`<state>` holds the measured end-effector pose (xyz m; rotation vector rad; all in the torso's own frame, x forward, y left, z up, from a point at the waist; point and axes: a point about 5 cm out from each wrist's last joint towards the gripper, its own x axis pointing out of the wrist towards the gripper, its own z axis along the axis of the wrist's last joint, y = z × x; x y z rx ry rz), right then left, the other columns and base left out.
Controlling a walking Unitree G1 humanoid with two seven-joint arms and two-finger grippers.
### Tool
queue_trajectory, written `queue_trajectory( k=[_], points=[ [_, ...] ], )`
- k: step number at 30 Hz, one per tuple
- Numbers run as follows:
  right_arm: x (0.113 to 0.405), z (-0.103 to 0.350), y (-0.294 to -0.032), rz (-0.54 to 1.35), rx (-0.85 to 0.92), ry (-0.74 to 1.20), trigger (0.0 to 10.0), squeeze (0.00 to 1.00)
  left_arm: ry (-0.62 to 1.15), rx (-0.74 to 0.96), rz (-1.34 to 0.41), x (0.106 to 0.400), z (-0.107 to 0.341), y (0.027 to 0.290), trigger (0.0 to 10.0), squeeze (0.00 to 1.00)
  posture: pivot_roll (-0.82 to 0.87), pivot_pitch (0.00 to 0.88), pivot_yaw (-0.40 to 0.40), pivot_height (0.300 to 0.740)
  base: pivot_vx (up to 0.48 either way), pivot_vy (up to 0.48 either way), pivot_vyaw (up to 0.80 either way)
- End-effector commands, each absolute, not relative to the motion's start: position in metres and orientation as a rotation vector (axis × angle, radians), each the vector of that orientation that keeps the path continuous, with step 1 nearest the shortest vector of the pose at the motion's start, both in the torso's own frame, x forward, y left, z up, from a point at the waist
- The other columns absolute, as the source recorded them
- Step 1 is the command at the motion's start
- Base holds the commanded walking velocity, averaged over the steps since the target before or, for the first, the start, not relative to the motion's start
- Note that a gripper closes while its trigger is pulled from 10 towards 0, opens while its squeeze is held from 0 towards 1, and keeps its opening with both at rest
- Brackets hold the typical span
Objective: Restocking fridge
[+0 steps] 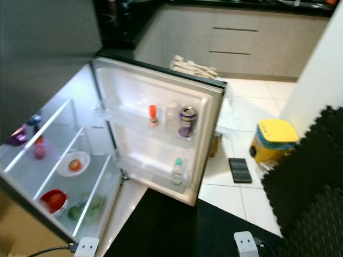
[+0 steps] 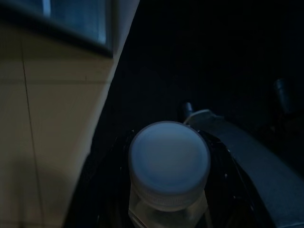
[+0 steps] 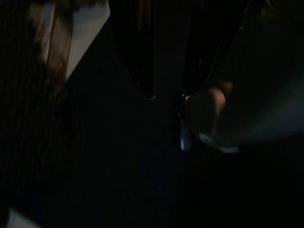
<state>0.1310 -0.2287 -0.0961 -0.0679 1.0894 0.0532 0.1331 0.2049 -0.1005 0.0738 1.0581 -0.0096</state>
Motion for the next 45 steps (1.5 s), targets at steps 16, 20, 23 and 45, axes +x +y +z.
queue_trajectory(
  k=[16,20,23,45],
  points=[
    [0.133,-0.0957,-0.2282,0.053,-0.073,1.087,10.0,0.0,1.051,0.043,-0.083,0.1371,-0.1016,0.1859,10.0,0.0,0.03,0.0,-0.037,0.74,0.0,0.0,-0.15],
    [0.1327,-0.0959,-0.2277,0.054,-0.072,1.087,10.0,0.0,1.05,0.044,-0.085,0.1376,-0.1015,0.1857,10.0,0.0,0.03,0.0,-0.037,0.74,0.0,0.0,0.0],
    [0.1317,-0.0964,-0.227,0.055,-0.071,1.092,10.0,0.0,1.049,0.045,-0.089,0.1378,-0.1014,0.1855,10.0,0.0,0.03,0.0,-0.037,0.74,0.0,0.0,0.0],
    [0.1353,-0.095,-0.2279,0.062,-0.09,1.084,10.0,0.0,1.043,0.058,-0.109,0.1415,-0.1001,0.1853,10.0,0.0,0.03,0.0,-0.036,0.74,0.0,0.0,-0.33]
  ],
)
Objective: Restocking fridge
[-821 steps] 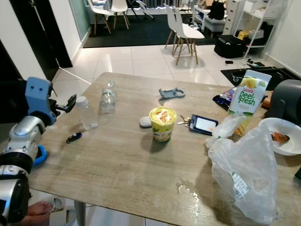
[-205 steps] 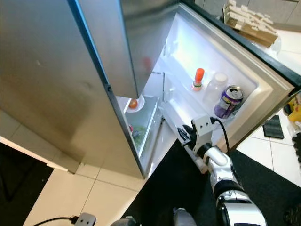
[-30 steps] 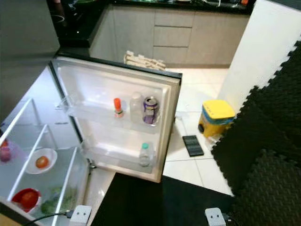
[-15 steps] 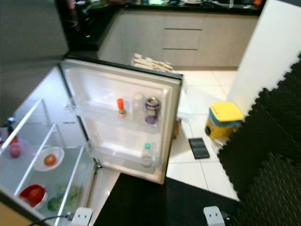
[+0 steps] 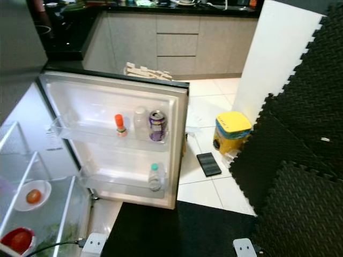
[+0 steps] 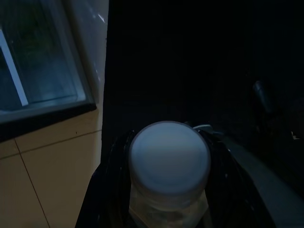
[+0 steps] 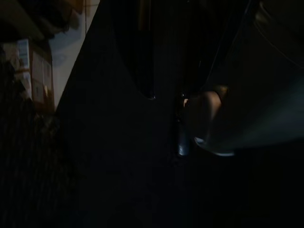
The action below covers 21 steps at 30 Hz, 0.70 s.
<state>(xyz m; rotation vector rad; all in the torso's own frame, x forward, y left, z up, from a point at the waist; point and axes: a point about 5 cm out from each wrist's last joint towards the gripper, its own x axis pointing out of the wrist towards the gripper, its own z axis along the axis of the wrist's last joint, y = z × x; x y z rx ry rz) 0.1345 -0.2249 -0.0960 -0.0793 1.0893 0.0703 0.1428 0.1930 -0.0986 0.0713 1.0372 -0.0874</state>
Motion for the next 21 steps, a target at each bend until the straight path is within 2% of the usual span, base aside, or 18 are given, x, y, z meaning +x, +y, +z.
queue_trajectory(
  k=[1,21],
  points=[
    [0.1353,-0.095,-0.228,0.062,-0.091,1.083,10.0,0.0,1.043,0.058,-0.11,0.1416,-0.1001,0.1851,10.0,0.0,0.03,0.0,-0.034,0.74,0.0,0.0,0.0],
    [0.1365,-0.0948,-0.2271,0.055,-0.087,1.078,10.0,0.0,1.051,0.062,-0.141,0.1394,-0.1011,0.1822,10.0,0.0,0.03,0.0,-0.034,0.74,0.0,0.0,0.0]
  ],
)
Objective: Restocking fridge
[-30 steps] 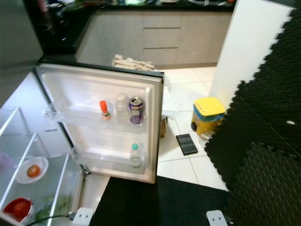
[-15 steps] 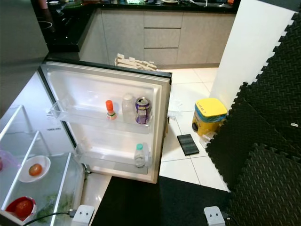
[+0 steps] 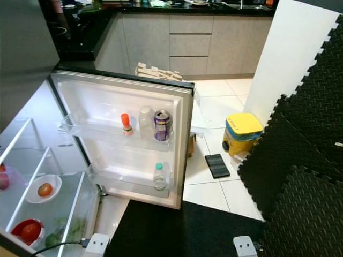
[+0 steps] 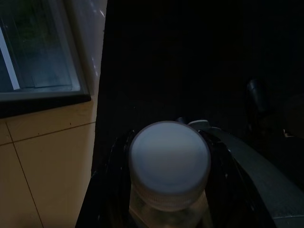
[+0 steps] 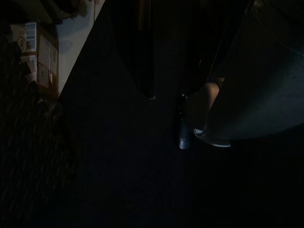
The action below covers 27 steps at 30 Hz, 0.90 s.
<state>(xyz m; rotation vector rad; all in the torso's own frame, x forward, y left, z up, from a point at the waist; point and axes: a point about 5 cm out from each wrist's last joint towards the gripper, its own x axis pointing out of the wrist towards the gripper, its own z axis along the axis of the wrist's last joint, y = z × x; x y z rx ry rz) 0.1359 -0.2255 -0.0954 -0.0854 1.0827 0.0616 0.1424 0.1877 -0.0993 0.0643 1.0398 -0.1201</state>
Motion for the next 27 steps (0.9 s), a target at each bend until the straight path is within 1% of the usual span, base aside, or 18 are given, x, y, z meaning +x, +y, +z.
queue_trajectory(
  k=[1,4,27],
  points=[
    [0.1365,-0.0948,-0.2271,0.055,-0.087,1.078,10.0,0.0,1.051,0.063,-0.141,0.1395,-0.101,0.1823,10.0,0.0,0.03,0.0,-0.034,0.74,0.0,0.0,0.0],
    [0.1364,-0.0949,-0.2267,0.057,-0.087,1.078,10.0,0.0,1.051,0.063,-0.143,0.1397,-0.1009,0.1823,10.0,0.0,0.03,0.0,-0.034,0.74,0.08,0.0,0.0],
    [0.1355,-0.0953,-0.2267,0.056,-0.087,1.081,10.0,0.0,1.052,0.061,-0.154,0.1389,-0.1012,0.1811,10.0,0.0,0.03,0.0,-0.033,0.74,0.266,0.0,0.0]
  ],
)
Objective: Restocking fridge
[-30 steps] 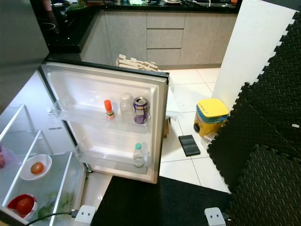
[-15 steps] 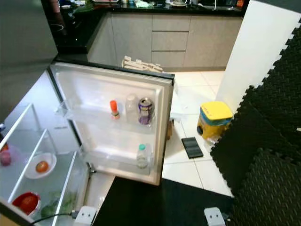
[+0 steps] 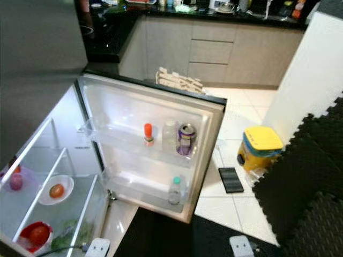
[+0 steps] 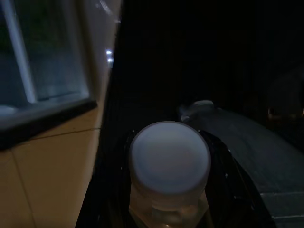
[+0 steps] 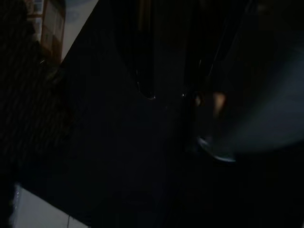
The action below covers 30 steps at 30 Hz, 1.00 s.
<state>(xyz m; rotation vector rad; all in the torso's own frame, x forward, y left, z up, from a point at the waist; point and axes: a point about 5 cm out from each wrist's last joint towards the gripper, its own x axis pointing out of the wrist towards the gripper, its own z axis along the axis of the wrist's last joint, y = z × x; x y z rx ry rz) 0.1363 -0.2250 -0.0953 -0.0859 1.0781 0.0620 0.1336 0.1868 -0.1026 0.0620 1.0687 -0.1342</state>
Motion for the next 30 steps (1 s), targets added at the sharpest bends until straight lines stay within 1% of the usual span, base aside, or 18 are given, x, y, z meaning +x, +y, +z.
queue_trajectory(
  k=[1,12,14,18,25,30],
  points=[
    [0.135,-0.095,-0.227,0.056,-0.087,1.081,10.0,0.0,1.052,0.061,-0.154,0.139,-0.101,0.181,10.0,0.0,0.03,0.0,-0.034,0.74,0.274,0.0,0.0],
    [0.135,-0.095,-0.226,0.06,-0.089,1.081,10.0,0.0,1.038,0.033,-0.145,0.14,-0.101,0.18,10.0,0.0,0.03,0.0,-0.035,0.74,0.268,0.0,0.0],
    [0.135,-0.095,-0.226,0.061,-0.089,1.081,10.0,0.0,1.032,0.01,-0.14,0.14,-0.1,0.179,10.0,0.0,0.03,0.0,-0.035,0.74,0.0,0.0,0.0],
    [0.135,-0.095,-0.226,0.063,-0.09,1.082,10.0,0.0,1.04,0.023,-0.169,0.14,-0.101,0.178,10.0,0.0,0.03,0.0,-0.036,0.74,0.0,0.0,0.0],
    [0.14,-0.093,-0.227,0.084,-0.097,1.052,10.0,0.0,1.045,0.029,-0.179,0.14,-0.101,0.177,10.0,0.0,0.03,0.0,-0.038,0.74,0.0,-0.468,0.0],
    [0.151,-0.088,-0.228,0.101,-0.088,1.005,10.0,0.0,1.039,0.014,-0.158,0.141,-0.1,0.179,10.0,0.0,0.03,0.0,-0.038,0.74,0.0,0.0,0.0]
  ],
)
